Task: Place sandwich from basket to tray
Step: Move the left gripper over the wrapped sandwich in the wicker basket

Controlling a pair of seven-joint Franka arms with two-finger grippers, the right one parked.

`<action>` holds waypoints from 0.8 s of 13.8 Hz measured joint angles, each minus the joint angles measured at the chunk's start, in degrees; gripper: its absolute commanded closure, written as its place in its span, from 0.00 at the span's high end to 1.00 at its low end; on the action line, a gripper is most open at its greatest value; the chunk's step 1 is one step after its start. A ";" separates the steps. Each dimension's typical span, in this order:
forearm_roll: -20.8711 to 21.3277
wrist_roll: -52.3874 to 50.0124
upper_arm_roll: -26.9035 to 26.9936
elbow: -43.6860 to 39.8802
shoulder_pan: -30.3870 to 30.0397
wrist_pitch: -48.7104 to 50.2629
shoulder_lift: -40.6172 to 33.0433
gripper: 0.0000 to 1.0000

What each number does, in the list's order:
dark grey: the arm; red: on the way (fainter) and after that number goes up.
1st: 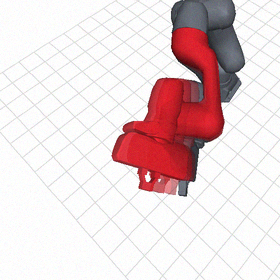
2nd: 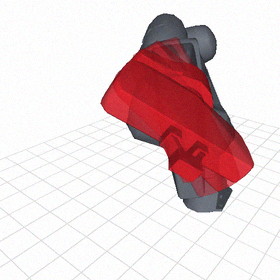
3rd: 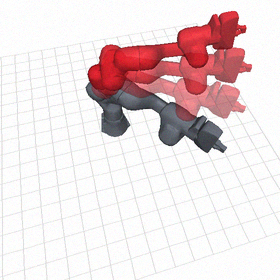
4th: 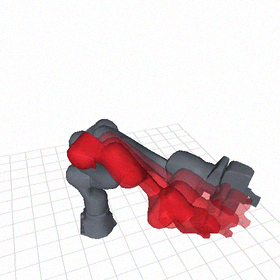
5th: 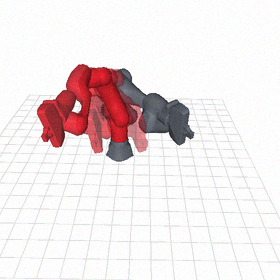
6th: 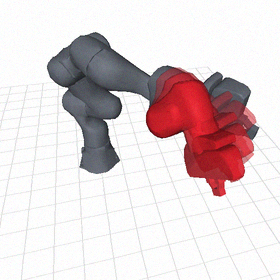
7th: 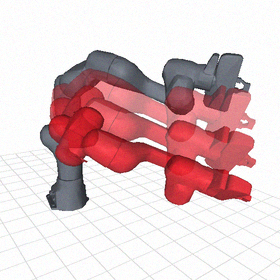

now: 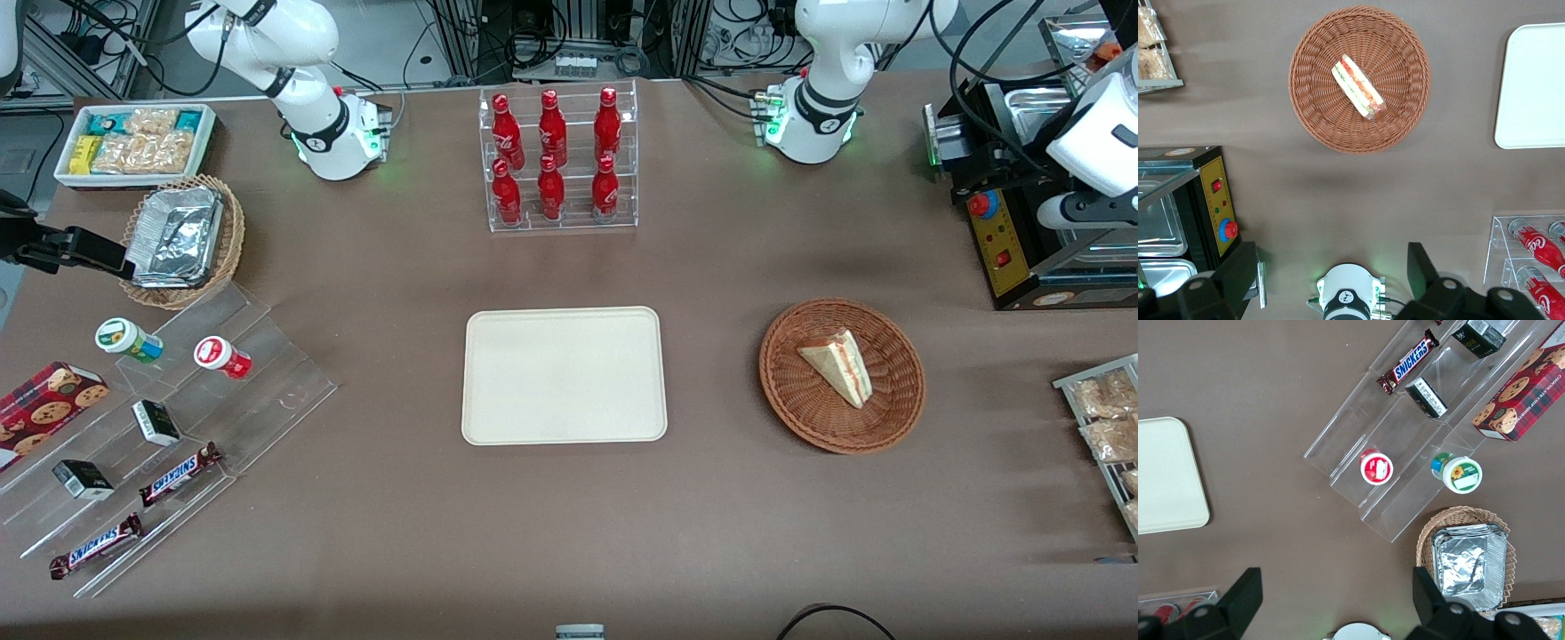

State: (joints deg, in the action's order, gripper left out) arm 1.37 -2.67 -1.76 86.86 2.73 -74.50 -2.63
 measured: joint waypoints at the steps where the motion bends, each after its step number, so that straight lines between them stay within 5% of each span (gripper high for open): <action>1: 0.01 0.00 -0.22 -0.08 0.00 0.00 0.00 0.99; 7: 0.42 -0.36 -0.66 -0.03 -0.01 -2.02 3.23 0.99; 11: 0.76 -8.03 0.33 4.92 -0.11 -11.68 7.32 0.99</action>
State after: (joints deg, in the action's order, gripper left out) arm 2.12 -10.70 -1.43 91.78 2.61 -86.18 4.69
